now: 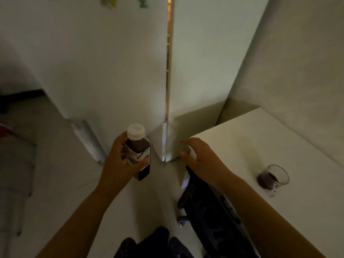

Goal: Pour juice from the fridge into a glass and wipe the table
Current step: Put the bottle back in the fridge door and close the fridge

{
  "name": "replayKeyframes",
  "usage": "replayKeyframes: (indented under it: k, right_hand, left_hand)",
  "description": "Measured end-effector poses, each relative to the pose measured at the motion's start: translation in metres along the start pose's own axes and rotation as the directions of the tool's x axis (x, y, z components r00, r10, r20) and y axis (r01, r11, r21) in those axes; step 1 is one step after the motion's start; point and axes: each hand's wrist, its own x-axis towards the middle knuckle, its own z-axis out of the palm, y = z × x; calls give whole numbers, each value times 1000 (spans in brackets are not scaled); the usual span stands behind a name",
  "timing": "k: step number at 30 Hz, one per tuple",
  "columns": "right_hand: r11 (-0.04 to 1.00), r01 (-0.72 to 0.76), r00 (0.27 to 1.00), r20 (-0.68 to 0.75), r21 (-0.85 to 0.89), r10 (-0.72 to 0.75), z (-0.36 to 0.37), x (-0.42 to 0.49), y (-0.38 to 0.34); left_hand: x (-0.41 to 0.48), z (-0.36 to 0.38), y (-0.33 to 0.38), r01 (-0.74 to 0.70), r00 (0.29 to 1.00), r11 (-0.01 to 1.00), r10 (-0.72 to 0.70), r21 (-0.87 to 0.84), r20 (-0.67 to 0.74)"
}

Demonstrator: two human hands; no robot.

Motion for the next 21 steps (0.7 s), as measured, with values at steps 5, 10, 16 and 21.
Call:
replayKeyframes:
  k: [5,10,16,21]
  right_hand:
    - [979,205,968,147,4,-203,58,35,-70]
    - [946,317,921,216,71,-325,130,62,-149]
    - [898,420,861,256,131,-440,226,95,-255]
    - [880,445,832,287,163,-474,295,126,-328]
  left_hand:
    - [-55,-90,-11,80,966,994,-58,78,-253]
    - [-96,-183,-28,160,901,982,-103,101,-420]
    - [-124,-299,-52,198,863,968,-97,155,-495]
    - [-128,-381,-78,179,850,973,-78,146,-521]
